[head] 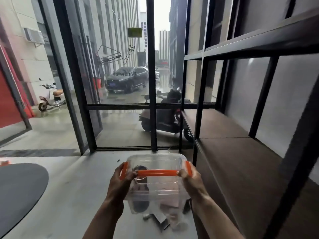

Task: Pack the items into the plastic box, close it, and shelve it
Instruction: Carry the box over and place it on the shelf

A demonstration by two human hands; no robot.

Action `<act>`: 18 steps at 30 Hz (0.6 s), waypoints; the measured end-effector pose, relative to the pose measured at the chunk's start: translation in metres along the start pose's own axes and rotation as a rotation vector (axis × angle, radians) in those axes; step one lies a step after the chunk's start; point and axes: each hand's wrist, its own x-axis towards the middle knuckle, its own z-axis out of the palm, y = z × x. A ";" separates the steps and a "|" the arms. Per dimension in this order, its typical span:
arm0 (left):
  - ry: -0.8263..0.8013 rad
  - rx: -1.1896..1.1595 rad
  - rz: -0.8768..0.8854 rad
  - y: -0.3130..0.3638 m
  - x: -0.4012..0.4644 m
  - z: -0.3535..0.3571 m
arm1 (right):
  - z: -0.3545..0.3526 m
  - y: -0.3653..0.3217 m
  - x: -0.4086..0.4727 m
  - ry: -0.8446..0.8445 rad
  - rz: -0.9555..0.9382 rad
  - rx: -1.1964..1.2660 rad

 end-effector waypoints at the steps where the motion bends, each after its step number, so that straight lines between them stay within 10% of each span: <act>1: -0.011 0.005 -0.003 0.002 0.029 0.009 | 0.002 -0.003 0.027 0.029 -0.004 -0.007; 18: -0.628 0.043 -0.054 0.043 0.356 0.305 | -0.133 -0.011 0.304 0.721 0.108 0.023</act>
